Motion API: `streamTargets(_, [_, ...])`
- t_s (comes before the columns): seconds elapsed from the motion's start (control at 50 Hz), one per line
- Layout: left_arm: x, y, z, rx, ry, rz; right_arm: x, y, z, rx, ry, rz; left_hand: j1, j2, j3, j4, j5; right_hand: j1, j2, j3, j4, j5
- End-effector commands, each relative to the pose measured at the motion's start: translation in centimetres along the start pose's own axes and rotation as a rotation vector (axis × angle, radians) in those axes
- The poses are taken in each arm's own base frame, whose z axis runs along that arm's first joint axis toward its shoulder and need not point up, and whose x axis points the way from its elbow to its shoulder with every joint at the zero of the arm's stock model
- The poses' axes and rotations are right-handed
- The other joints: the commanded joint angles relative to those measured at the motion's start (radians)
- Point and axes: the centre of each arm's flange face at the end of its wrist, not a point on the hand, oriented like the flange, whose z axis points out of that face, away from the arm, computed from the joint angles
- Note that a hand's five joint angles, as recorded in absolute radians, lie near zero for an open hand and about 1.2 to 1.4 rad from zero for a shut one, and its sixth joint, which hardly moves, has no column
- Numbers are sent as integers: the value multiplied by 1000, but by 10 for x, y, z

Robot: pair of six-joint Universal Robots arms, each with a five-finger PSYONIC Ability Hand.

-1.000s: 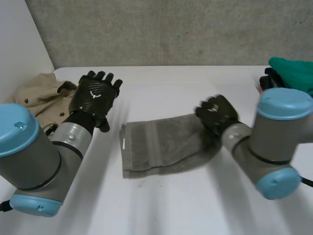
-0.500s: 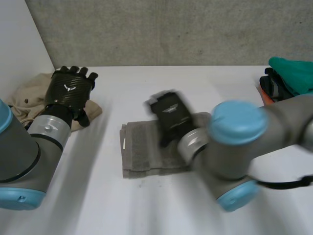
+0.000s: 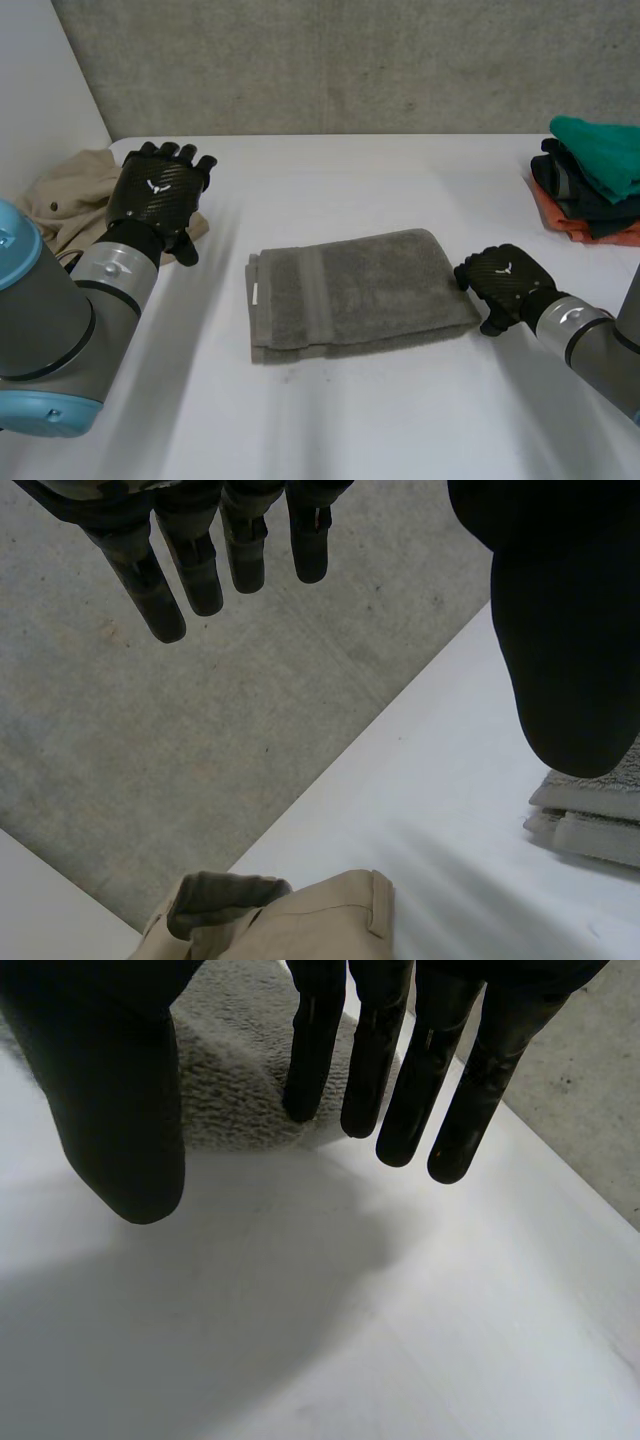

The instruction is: Fold the laundry.

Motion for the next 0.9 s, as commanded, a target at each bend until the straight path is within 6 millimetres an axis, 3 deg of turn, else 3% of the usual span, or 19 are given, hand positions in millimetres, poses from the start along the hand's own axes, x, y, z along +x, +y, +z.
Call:
streamTargets(0.02, [0, 0, 0, 1, -1, 0, 1, -3, 4, 7, -1, 47, -19, -26, -31, -25, -45, 101, 15, 9, 10, 34])
streamTargets(0.36, [1, 2, -2, -7, 6, 0, -23, -12, 10, 37, -61, 101, -16, -23, -28, -22, -42, 148, 62, 55, 57, 81])
streamTargets(0.42, [1, 2, -2, -7, 6, 0, -30, -12, 17, 36, -75, 91, -16, -23, -28, -22, -42, 820, 734, 727, 729, 753])
streamTargets(0.52, [1, 2, -2, -7, 6, 0, -18, -26, 24, 58, 1, 51, -16, -23, -28, -22, -42, 822, 736, 730, 731, 755])
streamTargets(0.58, [0, 1, -2, -4, 3, 0, -20, -49, 27, 100, 34, 11, -16, -23, -28, -22, -42, 822, 736, 730, 731, 755])
streamTargets(0.66, [-4, -1, -2, 2, -10, 0, -52, -95, 23, 219, -28, -52, -16, -23, -28, -22, -42, 822, 736, 730, 731, 755])
streamTargets(0.68, [-5, -1, -1, 0, -14, 0, -70, -111, 20, 272, -75, -75, -16, -23, -28, -22, -42, 822, 736, 730, 731, 755])
streamTargets(0.74, [-9, -1, -1, 0, -25, 2, -99, -131, 18, 347, -147, -101, -16, -23, -28, -22, -42, 822, 736, 730, 731, 755])
streamTargets(0.76, [-13, 0, 0, -2, -38, 0, -118, -139, 16, 386, -204, -118, -16, -23, -28, -22, -42, 822, 736, 730, 731, 755])
streamTargets(0.82, [-19, 3, 0, -15, -51, 1, -150, -143, 16, 425, -310, -134, -16, -23, -28, -22, -42, 822, 736, 730, 731, 755])
streamTargets(0.84, [-19, 5, 0, -24, -52, 1, -173, -141, 17, 431, -373, -145, -19, -26, -31, -25, -45, 822, 736, 730, 731, 755])
streamTargets(0.9, [-18, 6, -1, -31, -47, 1, -194, -136, 17, 422, -423, -153, -22, -29, -34, -28, -48, 822, 736, 730, 731, 755])
